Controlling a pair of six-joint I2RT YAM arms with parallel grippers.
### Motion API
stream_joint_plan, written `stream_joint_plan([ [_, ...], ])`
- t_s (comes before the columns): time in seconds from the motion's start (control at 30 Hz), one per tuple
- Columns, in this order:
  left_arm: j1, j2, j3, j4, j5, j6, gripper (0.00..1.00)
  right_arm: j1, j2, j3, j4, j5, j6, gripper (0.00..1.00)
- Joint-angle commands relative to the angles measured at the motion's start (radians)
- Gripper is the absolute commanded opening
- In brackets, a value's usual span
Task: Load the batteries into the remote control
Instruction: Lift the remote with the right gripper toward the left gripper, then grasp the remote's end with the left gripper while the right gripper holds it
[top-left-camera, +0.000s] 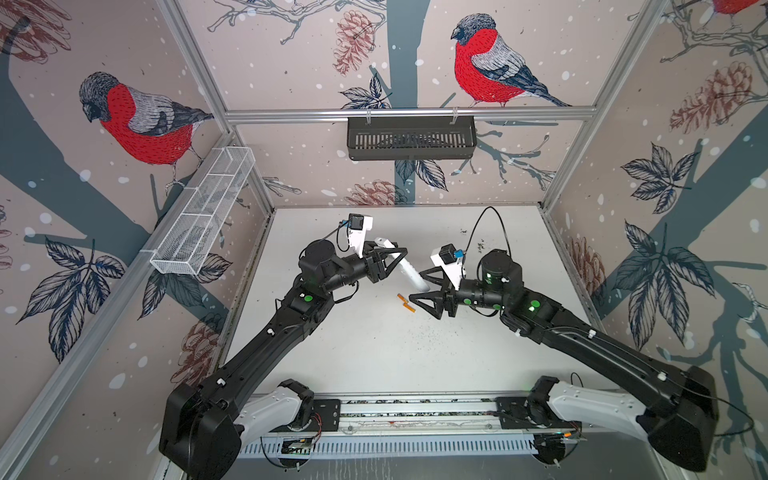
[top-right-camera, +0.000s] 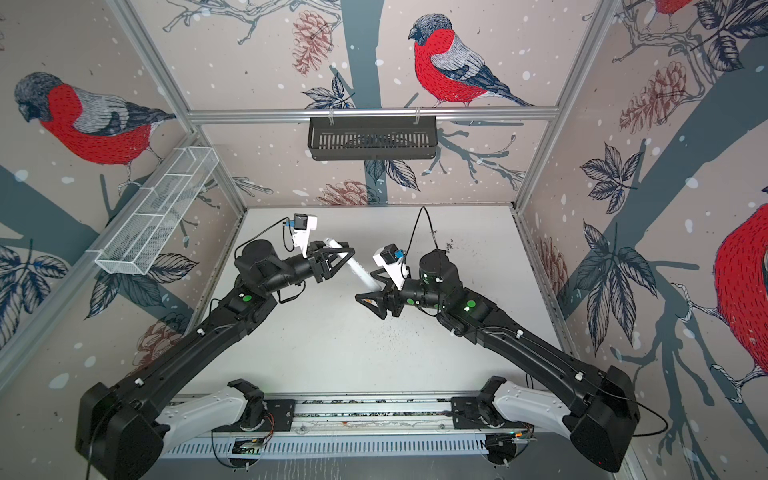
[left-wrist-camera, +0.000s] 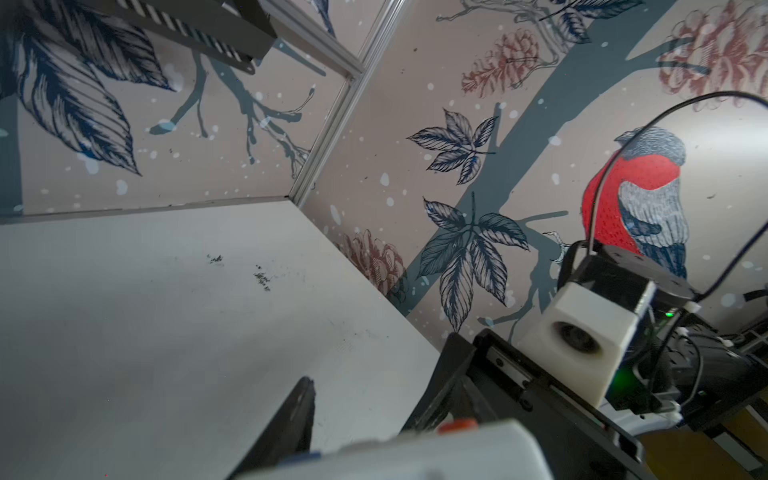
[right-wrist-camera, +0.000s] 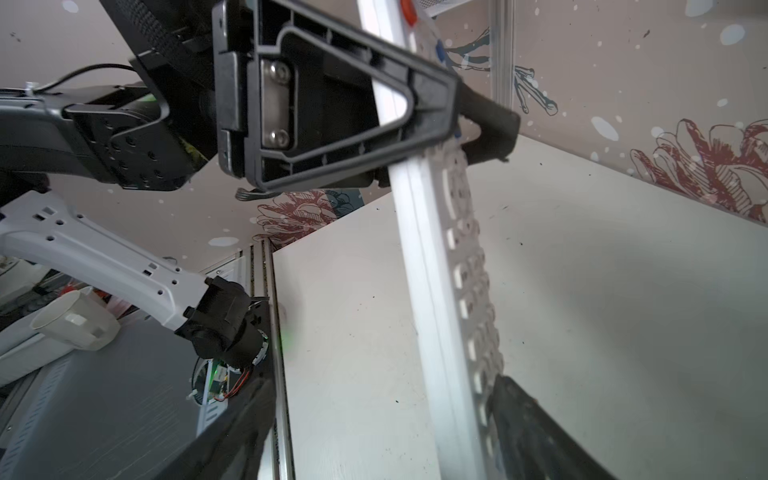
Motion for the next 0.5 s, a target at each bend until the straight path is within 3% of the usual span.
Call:
stream_joint_plan([
  [0.0, 0.002, -0.013, 0.011, -0.101, -0.096, 0.063, 0.09, 0.019, 0.030, 0.026, 0.001, 0.092, -0.048, 0.78],
  [0.47, 0.003, -0.003, 0.039, -0.154, -0.078, 0.086, 0.09, 0.088, 0.236, 0.123, -0.065, 0.271, -0.104, 0.80],
])
